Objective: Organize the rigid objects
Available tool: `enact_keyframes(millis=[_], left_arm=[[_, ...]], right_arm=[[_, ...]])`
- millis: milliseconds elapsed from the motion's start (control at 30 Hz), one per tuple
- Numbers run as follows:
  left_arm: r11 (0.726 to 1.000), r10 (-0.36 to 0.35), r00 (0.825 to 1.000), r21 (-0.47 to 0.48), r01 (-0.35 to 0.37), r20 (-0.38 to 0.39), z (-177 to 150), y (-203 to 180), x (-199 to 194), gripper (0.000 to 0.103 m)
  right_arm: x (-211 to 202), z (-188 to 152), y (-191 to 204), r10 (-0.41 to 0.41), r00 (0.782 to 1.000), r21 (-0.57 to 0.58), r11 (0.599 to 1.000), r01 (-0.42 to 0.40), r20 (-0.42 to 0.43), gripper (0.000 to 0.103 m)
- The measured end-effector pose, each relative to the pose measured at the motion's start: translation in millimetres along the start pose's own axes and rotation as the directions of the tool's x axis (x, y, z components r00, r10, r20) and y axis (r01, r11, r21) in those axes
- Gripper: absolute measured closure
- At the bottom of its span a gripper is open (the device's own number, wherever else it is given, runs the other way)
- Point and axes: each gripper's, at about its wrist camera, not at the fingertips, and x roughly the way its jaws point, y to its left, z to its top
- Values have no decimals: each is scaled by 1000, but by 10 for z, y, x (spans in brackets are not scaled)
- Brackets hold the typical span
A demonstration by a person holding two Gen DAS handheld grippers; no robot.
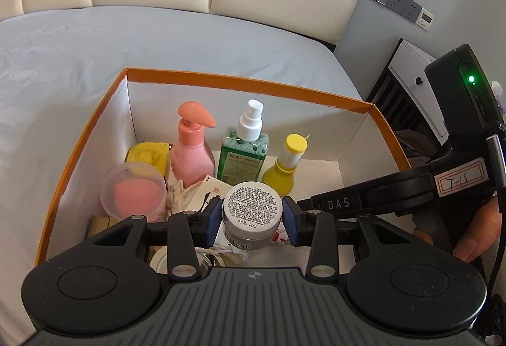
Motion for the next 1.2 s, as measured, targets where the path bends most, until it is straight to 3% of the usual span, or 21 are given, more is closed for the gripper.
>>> enact_keyframes(millis=[300,500,767,1000,1133,1200], left_arm=[[1000,-23,994,13,25,-110,-25,-199,139,57],[1000,23,968,16,-19,-248,-48,-308,372,57],[997,75,959,39,-67,-274,-2,-406,430,57],[997,73,983,36,-67,-167,42,-432,103,49],[994,104,994,37,-103,-23,74,-425,-257,49],[991,133,989,18,-134,69,115,-411,-470,49]], right_arm=[[-392,27,-97,30,994,38,999,-34,101,71],[-583,55,-170,55,989,37,997,-60,139,71],[-654,-47,-181,76,988,16,997,-79,136,71],[-747,-143,-194,94,986,2,995,-95,141,64],[-922,-195,-214,118,976,8,993,-122,182,59],[-1041,-237,-214,135,968,10,990,-140,214,58]])
